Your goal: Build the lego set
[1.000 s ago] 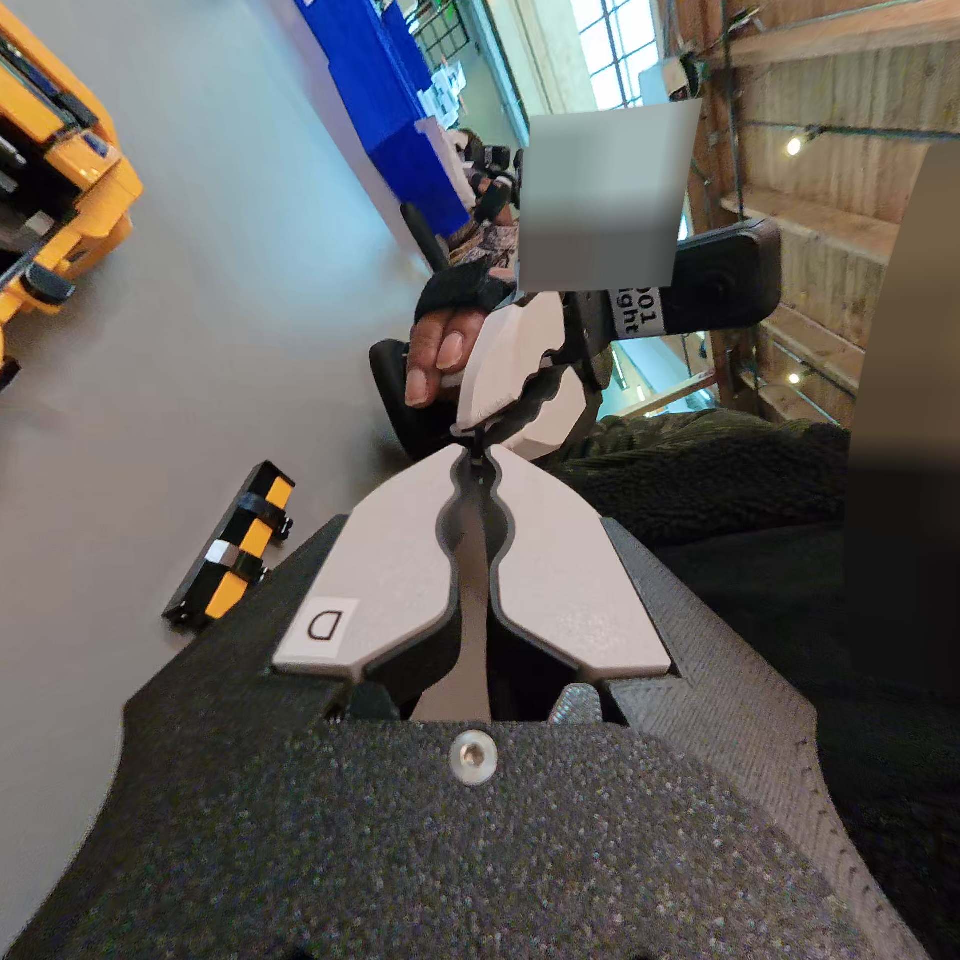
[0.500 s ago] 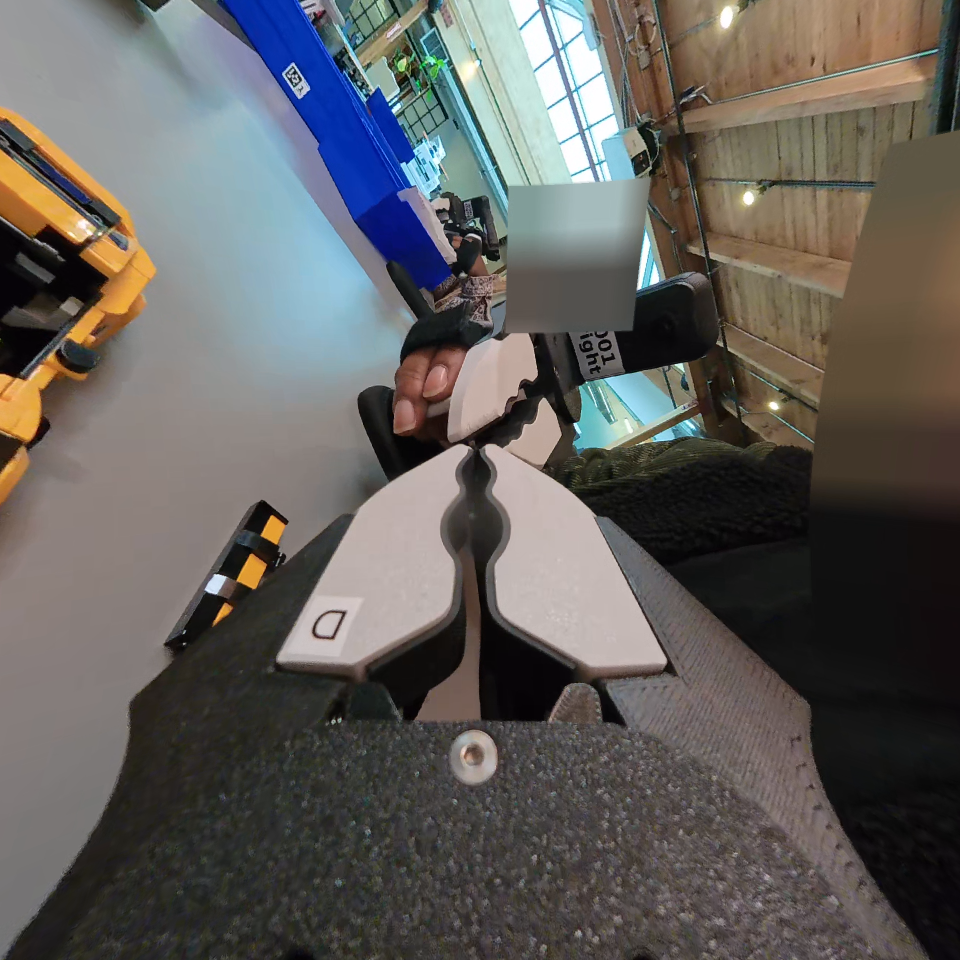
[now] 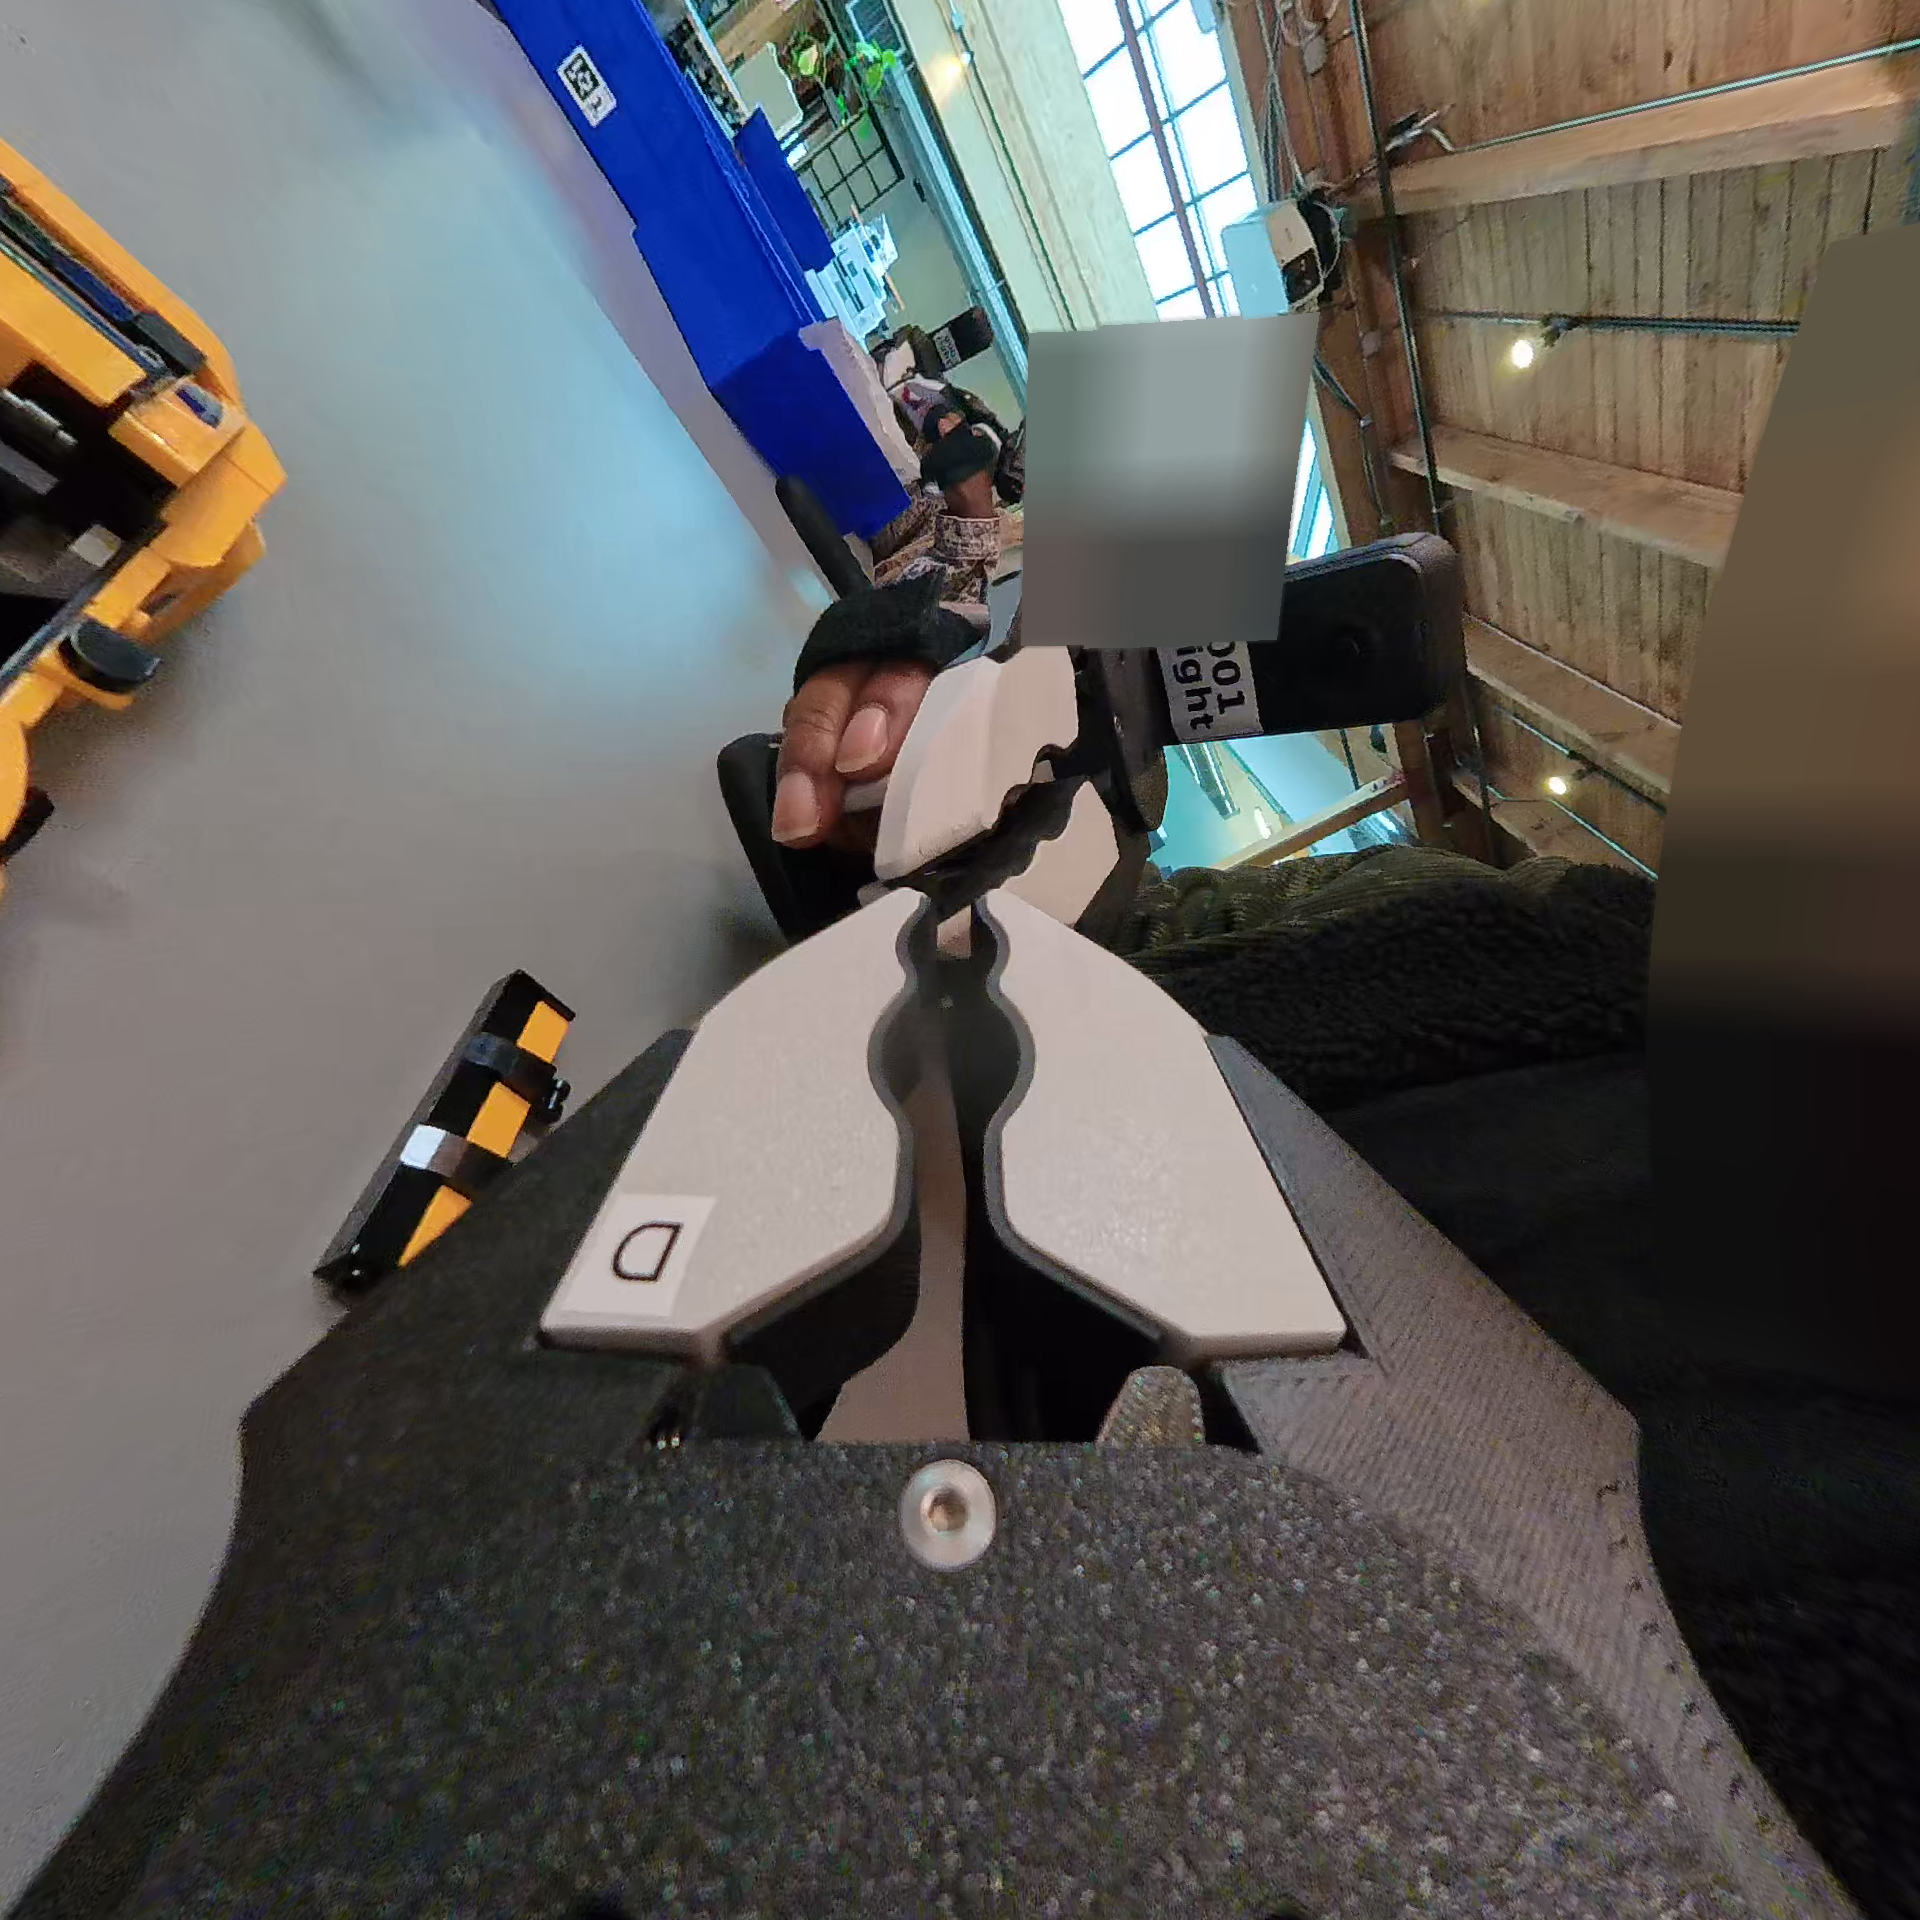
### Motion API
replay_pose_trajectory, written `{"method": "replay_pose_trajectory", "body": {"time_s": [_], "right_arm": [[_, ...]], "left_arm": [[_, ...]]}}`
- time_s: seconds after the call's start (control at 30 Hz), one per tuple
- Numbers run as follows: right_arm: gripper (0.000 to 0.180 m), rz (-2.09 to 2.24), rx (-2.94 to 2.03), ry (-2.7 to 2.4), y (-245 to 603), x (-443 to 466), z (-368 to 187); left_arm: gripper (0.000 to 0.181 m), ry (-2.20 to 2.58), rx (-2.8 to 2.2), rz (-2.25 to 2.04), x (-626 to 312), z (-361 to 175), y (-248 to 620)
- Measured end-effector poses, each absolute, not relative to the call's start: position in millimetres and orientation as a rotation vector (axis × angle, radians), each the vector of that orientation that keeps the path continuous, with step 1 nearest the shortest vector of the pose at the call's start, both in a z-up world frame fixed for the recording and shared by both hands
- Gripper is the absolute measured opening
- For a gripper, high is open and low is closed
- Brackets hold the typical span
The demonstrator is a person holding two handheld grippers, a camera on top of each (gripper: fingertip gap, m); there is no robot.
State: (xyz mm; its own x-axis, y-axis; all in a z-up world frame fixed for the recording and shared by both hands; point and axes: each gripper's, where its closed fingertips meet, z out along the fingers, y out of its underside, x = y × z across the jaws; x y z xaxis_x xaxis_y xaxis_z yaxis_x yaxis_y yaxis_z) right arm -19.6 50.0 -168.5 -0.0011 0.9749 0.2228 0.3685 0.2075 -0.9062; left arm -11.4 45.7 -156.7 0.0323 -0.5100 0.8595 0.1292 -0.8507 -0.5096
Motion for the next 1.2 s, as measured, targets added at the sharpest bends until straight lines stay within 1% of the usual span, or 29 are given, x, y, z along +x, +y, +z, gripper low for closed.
{"method": "replay_pose_trajectory", "body": {"time_s": [0.07, 0.13, 0.3, 0.9, 1.2], "right_arm": [[0.008, 0.783, -1.298, -1.558, 49.4, -18.9, -169.3], [0.008, 0.788, -1.285, -1.572, 46.3, -19.2, -168.9], [0.008, 0.752, -1.278, -1.594, 45.4, -19.6, -172.8], [0.008, 0.752, -1.256, -1.558, 48.4, -17.4, -165.2], [0.003, 0.778, -1.276, -1.556, 49.0, -15.2, -167.4]], "left_arm": [[0.006, 0.389, -1.879, -1.855, -11.0, -159.5, 46.1], [0.009, 0.382, -1.901, -1.825, -11.2, -163.7, 48.4], [0.004, 0.427, -1.912, -1.804, -8.1, -165.6, 44.9], [0.003, 0.49, -1.841, -1.718, -8.2, -158.7, 46.4], [0.003, 0.433, -1.818, -1.759, -13.4, -156.3, 51.0]]}}
